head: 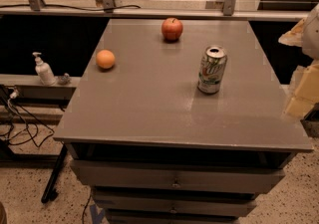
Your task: Move 7up can near apple
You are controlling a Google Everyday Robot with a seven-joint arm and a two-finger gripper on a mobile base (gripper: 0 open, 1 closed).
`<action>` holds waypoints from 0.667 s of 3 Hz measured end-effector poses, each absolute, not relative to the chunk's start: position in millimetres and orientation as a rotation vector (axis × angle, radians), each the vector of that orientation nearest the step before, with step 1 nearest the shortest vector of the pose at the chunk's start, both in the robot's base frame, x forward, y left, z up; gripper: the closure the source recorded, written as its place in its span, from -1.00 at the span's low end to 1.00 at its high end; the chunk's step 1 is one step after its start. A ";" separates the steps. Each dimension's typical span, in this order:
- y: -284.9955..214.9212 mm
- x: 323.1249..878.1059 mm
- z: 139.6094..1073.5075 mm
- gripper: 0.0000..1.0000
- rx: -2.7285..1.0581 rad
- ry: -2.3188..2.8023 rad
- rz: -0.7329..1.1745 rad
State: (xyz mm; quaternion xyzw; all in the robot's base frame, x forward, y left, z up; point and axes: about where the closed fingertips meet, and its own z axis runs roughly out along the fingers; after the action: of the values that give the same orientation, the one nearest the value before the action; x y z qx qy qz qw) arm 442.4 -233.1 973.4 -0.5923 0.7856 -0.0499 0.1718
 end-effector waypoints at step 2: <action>-262.2 495.4 950.5 -1.00 -1.346 2.192 0.007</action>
Offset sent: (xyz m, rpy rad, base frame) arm 0.0956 -0.0372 -0.0317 0.4571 -0.1743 -0.2277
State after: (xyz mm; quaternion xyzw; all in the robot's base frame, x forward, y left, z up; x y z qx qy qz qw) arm 495.4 -262.2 950.5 -0.5022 0.8179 0.0027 0.2807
